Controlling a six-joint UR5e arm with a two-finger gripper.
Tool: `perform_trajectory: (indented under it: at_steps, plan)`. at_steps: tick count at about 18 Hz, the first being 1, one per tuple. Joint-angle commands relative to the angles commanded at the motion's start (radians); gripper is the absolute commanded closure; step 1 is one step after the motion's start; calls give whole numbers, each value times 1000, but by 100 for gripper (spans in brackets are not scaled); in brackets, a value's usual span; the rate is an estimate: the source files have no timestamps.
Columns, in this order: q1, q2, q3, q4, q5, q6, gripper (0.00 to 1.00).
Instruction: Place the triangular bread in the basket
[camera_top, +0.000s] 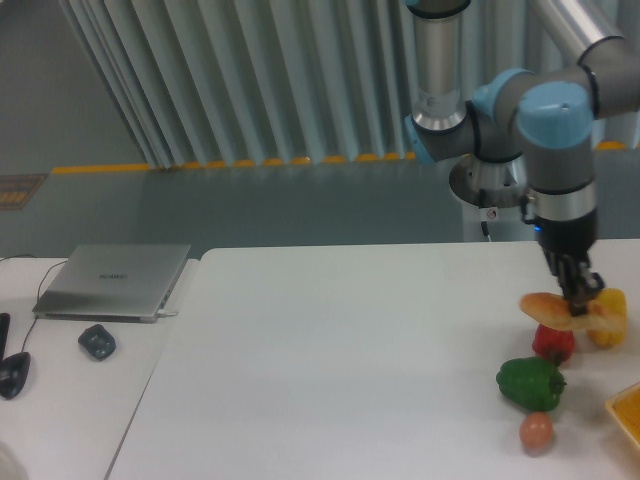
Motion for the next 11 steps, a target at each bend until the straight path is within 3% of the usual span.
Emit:
perform_trajectory:
  at_steps: [3,5,11]
  plan:
    - [23,-20,12,28,0,8,81]
    - [43,-37,14,78,0,2,81]
    - [115,-57,28,120,-2,3,77]
